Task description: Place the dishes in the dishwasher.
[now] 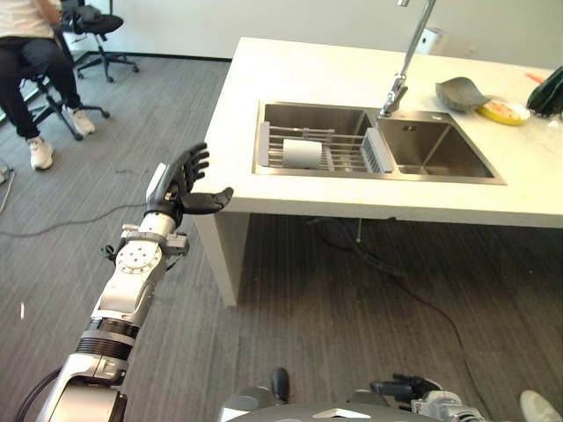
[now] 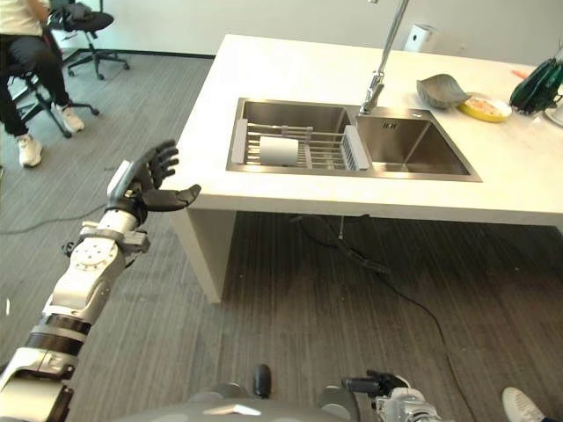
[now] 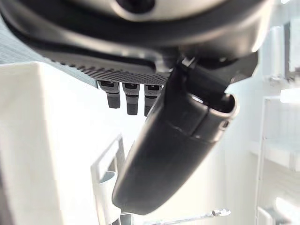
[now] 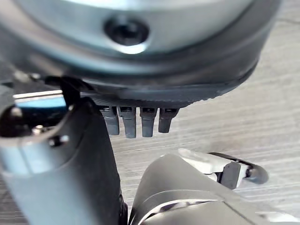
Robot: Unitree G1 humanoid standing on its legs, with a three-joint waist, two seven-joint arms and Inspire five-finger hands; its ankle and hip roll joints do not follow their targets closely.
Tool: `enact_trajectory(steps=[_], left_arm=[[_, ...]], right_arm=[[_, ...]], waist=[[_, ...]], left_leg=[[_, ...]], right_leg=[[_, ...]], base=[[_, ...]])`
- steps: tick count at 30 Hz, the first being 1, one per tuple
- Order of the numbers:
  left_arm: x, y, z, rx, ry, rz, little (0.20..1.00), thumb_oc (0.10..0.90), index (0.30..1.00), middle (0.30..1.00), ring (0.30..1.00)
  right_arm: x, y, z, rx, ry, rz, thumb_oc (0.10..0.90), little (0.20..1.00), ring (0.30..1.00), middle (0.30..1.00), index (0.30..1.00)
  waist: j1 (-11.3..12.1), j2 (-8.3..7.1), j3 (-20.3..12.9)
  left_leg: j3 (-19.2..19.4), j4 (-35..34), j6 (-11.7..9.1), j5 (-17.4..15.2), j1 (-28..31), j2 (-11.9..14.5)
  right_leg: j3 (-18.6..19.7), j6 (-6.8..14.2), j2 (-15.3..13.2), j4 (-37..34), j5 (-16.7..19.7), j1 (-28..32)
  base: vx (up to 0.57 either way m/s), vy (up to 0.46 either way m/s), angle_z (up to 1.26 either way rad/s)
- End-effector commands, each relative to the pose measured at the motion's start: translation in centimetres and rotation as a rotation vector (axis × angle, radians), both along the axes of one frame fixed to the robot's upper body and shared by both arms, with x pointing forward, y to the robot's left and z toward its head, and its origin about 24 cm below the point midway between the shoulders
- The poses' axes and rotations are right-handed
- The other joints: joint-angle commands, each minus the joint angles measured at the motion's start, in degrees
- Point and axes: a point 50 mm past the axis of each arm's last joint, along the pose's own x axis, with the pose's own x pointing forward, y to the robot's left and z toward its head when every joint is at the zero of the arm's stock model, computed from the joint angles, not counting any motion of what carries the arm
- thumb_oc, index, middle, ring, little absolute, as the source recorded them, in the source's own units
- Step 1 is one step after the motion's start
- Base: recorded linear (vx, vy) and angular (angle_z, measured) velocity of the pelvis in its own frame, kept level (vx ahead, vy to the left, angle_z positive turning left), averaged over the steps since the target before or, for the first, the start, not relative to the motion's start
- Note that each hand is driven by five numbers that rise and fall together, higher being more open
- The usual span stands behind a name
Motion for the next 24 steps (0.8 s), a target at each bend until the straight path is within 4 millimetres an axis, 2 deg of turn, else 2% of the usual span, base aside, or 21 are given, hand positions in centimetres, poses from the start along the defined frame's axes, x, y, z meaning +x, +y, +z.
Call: enact_trajectory(steps=[1,2,3,4,5,8,11,13,14,15,17,18,19,20,21,22,23,24], left_arm=[[-0.1,-1.2,7.0,0.113,-0.363,-0.009,0.900,0.800,0.900,0.900,0.900],[-0.1,-1.3,7.0,0.114,-0.364,-0.009,0.900,0.800,0.900,0.900,0.900],[0.2,-1.5,7.0,0.118,-0.367,-0.015,0.900,0.800,0.900,0.900,0.900],[0.1,-1.7,7.1,0.126,-0.374,-0.018,0.900,0.800,0.900,0.900,0.900],[0.4,-2.0,6.5,0.135,-0.349,-0.025,0.900,0.800,0.900,0.900,0.900],[0.7,-2.7,6.2,0.148,-0.332,-0.060,0.900,0.800,0.900,0.900,0.900],[0.8,-2.9,4.9,0.133,-0.280,-0.074,0.900,0.800,0.900,0.900,0.900],[0.8,-2.7,4.0,0.111,-0.240,-0.071,0.900,0.800,0.900,0.900,0.900],[0.8,-2.7,4.0,0.111,-0.240,-0.071,0.900,0.800,0.900,0.900,0.900],[0.8,-2.9,3.7,0.080,-0.231,-0.076,0.900,0.800,0.900,0.900,0.900],[1.0,-3.9,3.5,0.043,-0.227,-0.100,0.900,0.800,0.900,0.900,0.900],[1.1,-4.2,3.4,0.031,-0.224,-0.104,0.900,0.800,0.900,0.900,0.900],[1.1,-4.2,3.4,0.031,-0.224,-0.104,0.900,0.800,0.900,0.900,0.900],[1.5,-5.9,3.1,0.030,-0.210,-0.151,0.900,0.800,0.900,0.900,0.900],[1.5,-6.0,3.1,0.030,-0.209,-0.151,0.900,0.800,0.900,0.900,0.900],[1.6,-6.2,3.1,0.046,-0.210,-0.161,0.900,0.800,0.900,0.900,0.900],[1.8,-7.3,2.7,0.072,-0.190,-0.200,0.900,0.800,0.900,0.900,0.900],[1.9,-7.8,2.4,0.082,-0.180,-0.214,0.900,0.800,0.900,0.900,0.900]], right_arm=[[-1.4,0.2,-0.4,-0.010,0.074,0.052,0.800,0.900,0.900,0.900,0.900],[-1.4,0.2,-0.4,-0.010,0.074,0.052,0.800,0.900,0.900,0.900,0.900],[-1.6,0.5,-0.6,0.000,0.077,0.036,0.800,0.900,0.900,0.900,0.900],[-1.8,0.5,-0.6,0.006,0.084,0.030,0.800,0.900,0.900,0.900,0.900],[-2.4,0.8,-0.8,0.021,0.097,0.020,0.800,0.900,0.900,0.900,0.900],[-3.3,1.0,-1.1,0.036,0.125,0.010,0.800,0.900,0.900,0.900,0.900],[-4.3,1.0,-1.2,0.036,0.162,0.021,0.800,0.900,0.900,0.900,0.900],[-4.5,0.7,-1.1,0.017,0.168,0.031,0.800,0.900,0.900,0.900,0.900],[-4.5,0.7,-1.1,0.017,0.168,0.031,0.800,0.900,0.900,0.900,0.900],[-4.3,0.2,-1.0,-0.005,0.155,0.026,0.800,0.900,0.900,0.900,0.900],[-4.2,-0.1,-0.9,-0.019,0.140,0.010,0.800,0.900,0.900,0.900,0.900],[-4.1,-0.2,-0.8,-0.022,0.135,0.001,0.800,0.900,0.900,0.900,0.900],[-4.1,-0.2,-0.8,-0.022,0.135,0.001,0.800,0.900,0.900,0.900,0.900],[-4.3,-0.6,-0.7,-0.025,0.127,-0.026,0.800,0.900,0.900,0.900,0.900],[-4.3,-0.6,-0.7,-0.025,0.127,-0.027,0.800,0.900,0.900,0.900,0.900],[-4.2,-0.8,-0.6,-0.028,0.119,-0.038,0.800,0.900,0.900,0.900,0.900],[-4.0,-0.8,-0.6,-0.033,0.113,-0.041,0.800,0.900,0.900,0.900,0.900],[-3.7,-0.6,-0.6,-0.026,0.106,-0.044,0.800,0.900,0.900,0.900,0.900]], waist=[[1.6,0.06,-0.2],[1.6,0.16,-0.2],[0.6,0.01,0.2],[0.2,-0.25,0.0],[-0.7,-0.65,-0.2],[-1.2,-1.47,-1.2],[-2.1,-1.32,-3.2],[-1.9,-1.21,-3.5],[-2.1,-1.12,-3.6],[-1.8,-1.46,-3.1],[-1.2,-1.90,-1.9],[-1.0,-2.03,-1.5],[-1.0,-2.03,-1.5],[-0.9,-2.86,-1.2],[-0.8,-2.93,-1.2],[-1.4,-3.01,-1.4],[-1.5,-2.22,-2.1],[-1.2,-1.79,-2.4]], left_leg=[[-2.5,0.0,-4.0,-3.7,1.2,4.0],[-2.5,0.0,-4.0,-3.8,1.2,4.1],[-3.3,0.0,-4.9,-5.0,2.7,4.5],[-3.7,0.0,-5.2,-5.5,3.2,4.3],[-4.1,0.0,-5.8,-6.6,4.8,4.7],[-4.1,0.0,-6.6,-7.8,5.9,5.2],[-5.7,0.0,-8.2,-8.4,7.1,8.7],[-6.5,2.6,-9.1,-8.9,6.7,11.0],[-6.7,2.9,-9.1,-9.1,6.5,11.2],[-7.8,10.7,-10.1,-9.0,2.9,12.4],[-9.4,19.4,-10.4,-7.1,-1.0,11.8],[-10.1,21.1,-10.3,-6.4,-2.0,11.2],[-10.1,21.1,-10.3,-6.4,-2.0,11.2],[-8.3,15.8,-9.9,-7.2,-4.9,10.2],[-8.3,15.5,-9.9,-7.1,-4.6,10.1],[-5.7,13.1,-10.0,-6.6,-4.3,11.0],[-4.2,10.0,-10.3,-4.9,-3.9,11.7],[-5.5,8.1,-10.5,-4.5,-3.2,11.1]], right_leg=[[-3.6,0.2,1.3,-27.4,9.0,5.3],[-3.8,0.2,1.5,-28.0,9.3,5.7],[-0.5,1.1,1.2,-32.9,12.0,4.2],[1.0,1.8,0.9,-35.1,13.5,3.9],[4.3,2.7,0.9,-37.2,17.2,3.2],[2.9,3.0,0.3,-39.9,17.8,5.1],[1.7,2.0,2.5,-40.1,15.3,6.8],[0.7,0.8,4.2,-40.0,13.3,7.5],[0.5,0.7,4.4,-40.0,13.2,7.5],[-0.6,-0.9,5.9,-40.4,11.3,9.0],[-1.5,-2.5,6.9,-41.3,10.4,11.2],[-1.7,-3.0,7.2,-41.7,10.0,12.1],[-1.7,-3.0,7.2,-41.7,10.0,12.1],[-2.6,-2.5,7.2,-44.7,9.6,14.9],[-2.6,-2.4,7.1,-44.9,9.7,15.1],[-3.3,-2.2,7.0,-45.2,9.9,15.3],[-3.3,-2.0,7.3,-46.2,10.0,15.4],[-3.0,-1.8,7.4,-46.7,10.2,15.6]], base=[[0.18,-0.167,0.09],[0.32,-0.260,0.10],[0.23,-0.135,0.10],[0.44,-0.257,0.50],[0.28,-0.156,0.79],[0.29,-0.213,0.18],[0.27,-0.258,0.23],[0.18,-0.256,0.24],[0.12,-0.353,0.13],[0.08,-0.318,0.04],[0.08,-0.303,0.09],[0.05,-0.138,0.09],[0.15,-0.108,0.19],[0.12,-0.049,0.26],[0.15,-0.048,0.48],[0.09,0.057,0.46],[0.13,0.078,0.14],[0.10,0.078,-0.27]])
